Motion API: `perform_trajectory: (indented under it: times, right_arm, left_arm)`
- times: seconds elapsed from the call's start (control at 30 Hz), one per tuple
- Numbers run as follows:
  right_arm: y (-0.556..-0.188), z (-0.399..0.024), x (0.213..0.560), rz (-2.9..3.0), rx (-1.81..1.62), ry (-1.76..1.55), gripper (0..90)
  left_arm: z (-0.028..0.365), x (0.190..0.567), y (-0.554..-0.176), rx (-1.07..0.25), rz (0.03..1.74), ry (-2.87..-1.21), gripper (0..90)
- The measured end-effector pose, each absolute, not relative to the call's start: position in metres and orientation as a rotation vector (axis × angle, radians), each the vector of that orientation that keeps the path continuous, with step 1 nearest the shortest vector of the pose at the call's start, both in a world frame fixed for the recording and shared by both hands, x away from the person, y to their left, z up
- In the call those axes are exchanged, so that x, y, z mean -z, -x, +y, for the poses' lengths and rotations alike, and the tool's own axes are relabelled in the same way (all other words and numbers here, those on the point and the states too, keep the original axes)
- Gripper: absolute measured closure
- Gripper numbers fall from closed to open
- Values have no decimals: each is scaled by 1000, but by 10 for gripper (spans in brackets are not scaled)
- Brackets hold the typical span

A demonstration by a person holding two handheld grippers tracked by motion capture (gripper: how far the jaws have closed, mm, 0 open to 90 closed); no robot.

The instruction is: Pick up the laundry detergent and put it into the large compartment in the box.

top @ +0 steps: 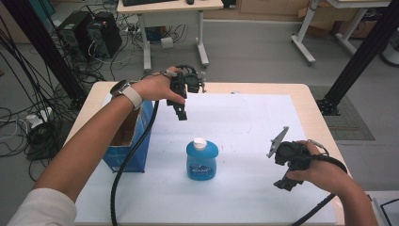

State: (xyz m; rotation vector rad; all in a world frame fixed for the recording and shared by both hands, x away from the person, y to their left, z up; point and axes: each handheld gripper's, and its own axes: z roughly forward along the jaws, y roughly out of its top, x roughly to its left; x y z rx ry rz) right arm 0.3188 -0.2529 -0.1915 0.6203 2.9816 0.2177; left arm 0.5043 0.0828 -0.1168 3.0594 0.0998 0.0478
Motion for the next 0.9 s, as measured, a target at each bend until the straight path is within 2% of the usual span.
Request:
perform_trajectory:
  times: [0.9]
  right_arm:
    - [-315, -256, 192, 2971, -230, -629, 84]
  left_arm:
    - [84, 111, -500, -57, 102, -3059, 101]
